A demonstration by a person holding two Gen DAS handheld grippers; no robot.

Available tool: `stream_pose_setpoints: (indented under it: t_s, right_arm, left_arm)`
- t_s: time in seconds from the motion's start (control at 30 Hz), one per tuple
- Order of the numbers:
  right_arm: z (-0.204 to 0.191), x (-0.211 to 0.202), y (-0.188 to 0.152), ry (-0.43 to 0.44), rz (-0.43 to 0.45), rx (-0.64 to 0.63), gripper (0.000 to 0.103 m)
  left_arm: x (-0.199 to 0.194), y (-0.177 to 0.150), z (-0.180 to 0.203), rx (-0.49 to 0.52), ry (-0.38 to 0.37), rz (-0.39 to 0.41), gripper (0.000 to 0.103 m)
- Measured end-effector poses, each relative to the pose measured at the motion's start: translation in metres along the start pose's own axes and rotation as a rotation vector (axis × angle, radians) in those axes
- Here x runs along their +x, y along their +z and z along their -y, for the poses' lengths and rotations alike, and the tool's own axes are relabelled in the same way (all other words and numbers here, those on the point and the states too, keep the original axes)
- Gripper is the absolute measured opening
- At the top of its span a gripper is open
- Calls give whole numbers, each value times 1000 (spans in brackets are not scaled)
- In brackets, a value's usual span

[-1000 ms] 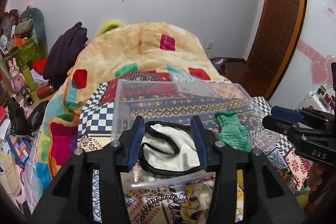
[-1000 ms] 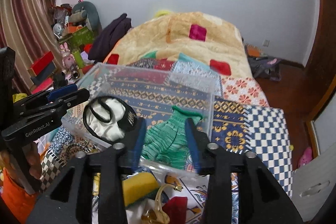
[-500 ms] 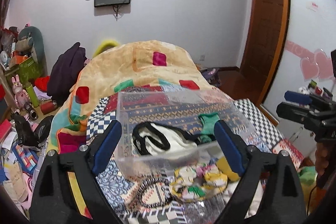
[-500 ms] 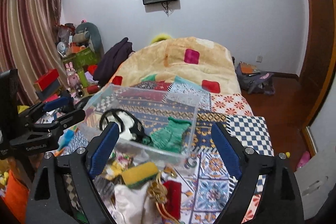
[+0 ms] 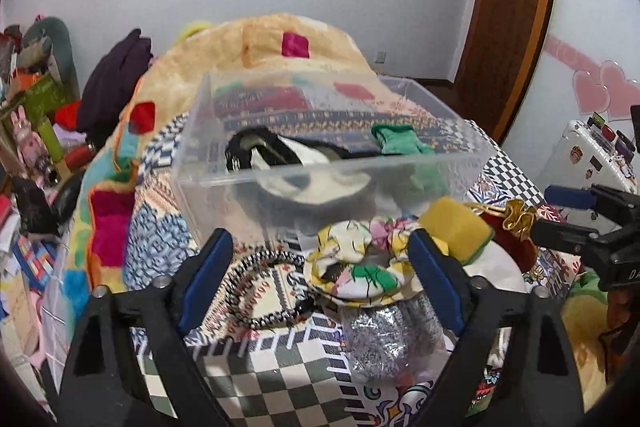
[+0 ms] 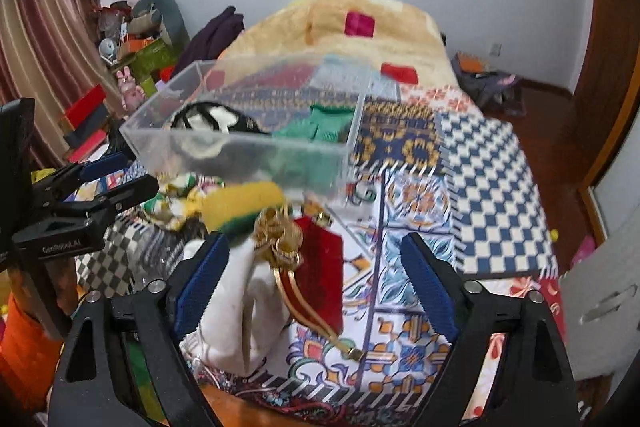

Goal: Organize soft objects
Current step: 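Grasp the yellow floral scrunchie with the left tool while the right tool grasps the gold pouch, then lower the scrunchie with the left tool while the right tool lowers the pouch, both releasing into the box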

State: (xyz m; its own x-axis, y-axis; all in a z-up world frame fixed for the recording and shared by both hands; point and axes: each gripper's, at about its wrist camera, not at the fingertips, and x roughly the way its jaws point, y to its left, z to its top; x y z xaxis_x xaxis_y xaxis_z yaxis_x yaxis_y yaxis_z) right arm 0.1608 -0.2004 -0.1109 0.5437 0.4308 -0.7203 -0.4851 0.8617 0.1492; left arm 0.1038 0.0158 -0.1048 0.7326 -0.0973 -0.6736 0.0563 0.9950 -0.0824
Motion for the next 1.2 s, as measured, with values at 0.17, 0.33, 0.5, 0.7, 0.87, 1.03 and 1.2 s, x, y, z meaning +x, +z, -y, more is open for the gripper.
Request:
stream_pose_setpoints:
  t_s: [0.17, 0.33, 0.5, 0.7, 0.87, 1.03, 1.2]
  right_arm:
    - [1, 9, -7, 30, -47, 14, 63]
    - [-2, 20, -13, 54, -97, 17, 34]
    - [1, 19, -16, 58, -94, 35, 17]
    - [2, 3, -12, 54, -35, 30, 15]
    - [1, -11, -7, 57, 10, 27, 15]
    - [-1, -25, 1, 63, 59, 22, 15]
    - [-2, -39, 10, 69, 108, 22, 15]
  left_arm:
    - [12, -6, 1, -4, -14, -41, 71]
    - [14, -11, 2, -3, -18, -44, 62]
    - [15, -12, 2, -4, -37, -53, 37]
    - [14, -13, 2, -2, -54, -53, 14]
    - [2, -14, 7, 17, -53, -21, 9]
    - [-17, -9, 11, 30, -53, 32, 8]
    - [-41, 0, 11, 32, -50, 98, 8]
